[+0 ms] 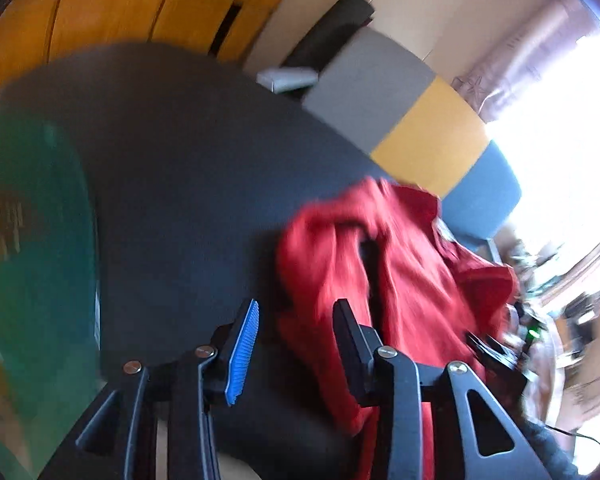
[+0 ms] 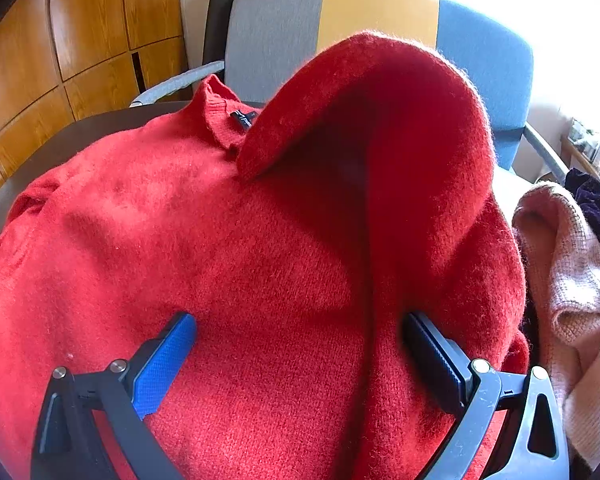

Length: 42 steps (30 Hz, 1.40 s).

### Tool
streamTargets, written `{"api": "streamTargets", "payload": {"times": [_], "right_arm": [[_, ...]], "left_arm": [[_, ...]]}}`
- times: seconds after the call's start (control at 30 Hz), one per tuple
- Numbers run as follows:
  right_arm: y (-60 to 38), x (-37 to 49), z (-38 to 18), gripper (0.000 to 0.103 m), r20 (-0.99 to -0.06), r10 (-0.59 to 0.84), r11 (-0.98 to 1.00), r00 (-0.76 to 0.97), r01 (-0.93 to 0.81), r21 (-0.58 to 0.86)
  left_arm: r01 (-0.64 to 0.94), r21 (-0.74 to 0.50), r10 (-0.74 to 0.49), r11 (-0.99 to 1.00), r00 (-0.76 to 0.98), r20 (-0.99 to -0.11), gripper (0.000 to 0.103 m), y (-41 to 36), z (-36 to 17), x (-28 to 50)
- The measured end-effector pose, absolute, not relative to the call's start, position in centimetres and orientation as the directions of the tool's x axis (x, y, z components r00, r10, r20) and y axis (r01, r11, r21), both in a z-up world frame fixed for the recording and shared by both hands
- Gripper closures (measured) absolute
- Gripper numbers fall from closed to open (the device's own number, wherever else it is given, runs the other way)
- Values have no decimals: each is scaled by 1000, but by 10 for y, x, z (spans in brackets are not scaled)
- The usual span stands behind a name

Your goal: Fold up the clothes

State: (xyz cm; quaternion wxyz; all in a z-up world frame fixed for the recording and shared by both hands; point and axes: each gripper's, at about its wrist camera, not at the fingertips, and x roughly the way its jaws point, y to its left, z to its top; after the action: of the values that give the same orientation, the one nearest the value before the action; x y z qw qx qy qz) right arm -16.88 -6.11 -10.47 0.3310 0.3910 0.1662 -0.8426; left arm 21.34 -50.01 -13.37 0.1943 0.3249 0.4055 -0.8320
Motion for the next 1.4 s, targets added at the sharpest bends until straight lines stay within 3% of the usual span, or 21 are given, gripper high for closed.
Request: {"api": "streamTargets", "payload": {"times": [0.17, 0.4, 0.6, 0.63, 0.73, 0.83, 1.17, 1.4], "right_arm": [[-63, -167, -106, 0, -768, -418, -728, -485, 684, -36], [-61, -165, -106, 0, -769, -407, -742, -493, 670, -37], [-71, -165, -108, 0, -773, -402, -742, -490, 669, -38], [-72, -166, -108, 0, -774, -404, -742, -487, 669, -34], [-74, -166, -109, 0, -773, -407, -742, -486, 670, -30], [-75, -166, -109, 0, -770, -411, -743, -488, 669, -28], [-81, -153, -109, 0, -768, -408, -754, -494, 656, -21], [-82, -152, -109, 0, -767, -408, -755, -495, 656, -21]], "left_arm": [[588, -627, 41, -511, -712, -701, 62, -483, -164, 210], [681, -586, -85, -440, -681, -728, 62, -498, -163, 196], [666, -601, -82, -441, -697, -713, 62, -503, -167, 172], [665, -601, -92, -444, -701, -708, 65, -502, -167, 169], [648, -623, -85, -437, -720, -689, 89, -503, -173, 168], [645, -620, -90, -447, -722, -686, 94, -508, -172, 168], [708, -504, -410, -494, -701, -583, 93, -576, -66, 192], [849, -387, -591, -360, -528, -609, 87, -619, -40, 229]]}}
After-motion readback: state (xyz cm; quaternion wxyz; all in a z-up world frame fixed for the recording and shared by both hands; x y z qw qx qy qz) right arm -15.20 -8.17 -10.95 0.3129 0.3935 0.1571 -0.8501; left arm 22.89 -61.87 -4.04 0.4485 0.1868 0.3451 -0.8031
